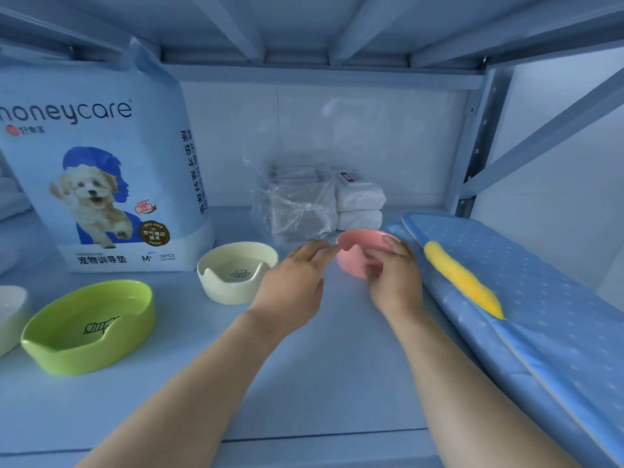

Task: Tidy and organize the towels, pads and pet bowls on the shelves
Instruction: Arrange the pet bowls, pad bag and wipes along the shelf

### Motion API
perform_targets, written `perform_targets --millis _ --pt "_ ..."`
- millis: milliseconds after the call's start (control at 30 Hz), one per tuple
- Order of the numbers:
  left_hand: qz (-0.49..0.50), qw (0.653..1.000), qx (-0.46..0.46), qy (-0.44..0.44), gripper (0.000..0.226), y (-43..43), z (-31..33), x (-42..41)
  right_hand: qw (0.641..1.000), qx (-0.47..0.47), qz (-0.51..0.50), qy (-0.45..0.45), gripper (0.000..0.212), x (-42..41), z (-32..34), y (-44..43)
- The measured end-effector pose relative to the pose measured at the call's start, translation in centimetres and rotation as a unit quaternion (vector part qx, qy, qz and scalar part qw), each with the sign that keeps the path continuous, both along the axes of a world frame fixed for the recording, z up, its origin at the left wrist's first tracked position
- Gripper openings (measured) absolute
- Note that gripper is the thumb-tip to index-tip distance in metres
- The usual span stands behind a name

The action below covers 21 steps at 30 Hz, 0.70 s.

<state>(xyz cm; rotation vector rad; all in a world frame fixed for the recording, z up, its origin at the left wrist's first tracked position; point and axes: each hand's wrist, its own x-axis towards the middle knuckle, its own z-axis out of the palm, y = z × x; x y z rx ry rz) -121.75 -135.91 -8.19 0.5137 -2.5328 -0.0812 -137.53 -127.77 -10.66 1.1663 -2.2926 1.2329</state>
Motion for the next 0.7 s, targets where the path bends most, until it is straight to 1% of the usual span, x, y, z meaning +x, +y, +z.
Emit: perform_targets --millis 67,167,233,333,400,467,533,633,700 --pt "0.015 1.000 -0.006 -0.001 0.057 -0.8 0.9 2.3 0.998 0.030 0.004 0.050 0.035 0.6 0.3 0.0" --pt "0.047 0.999 0.005 -0.016 0.051 -2.8 1.6 6.0 0.994 0.019 0.050 0.092 0.040 2.2 0.5 -0.4" --pt "0.076 0.996 0.017 -0.030 0.049 -3.9 1.7 7.9 0.992 0.030 0.075 0.093 0.042 3.3 0.4 -1.1" --pt "0.116 0.990 0.035 -0.073 0.047 -4.9 1.5 9.1 0.992 0.057 0.072 0.086 0.052 4.2 0.5 -1.8" --pt "0.126 0.987 0.028 -0.093 0.037 -5.2 1.4 8.9 0.993 0.062 0.062 0.083 0.058 4.4 0.5 -1.8" --pt "0.132 0.986 0.030 -0.092 0.028 -5.3 1.4 8.6 0.993 0.066 0.053 0.077 0.062 4.4 0.6 -1.4" --pt "0.136 0.986 0.045 -0.085 0.022 -5.3 1.3 8.1 0.993 0.076 0.045 0.075 0.062 4.4 0.7 -1.1" --pt "0.130 0.986 0.042 -0.091 0.015 -5.2 0.9 6.8 0.991 0.091 0.044 0.084 0.059 4.6 0.8 -1.0" --pt "0.130 0.986 0.042 -0.093 0.017 -5.0 0.7 5.9 0.992 0.089 0.043 0.082 0.058 4.5 1.0 -1.0"
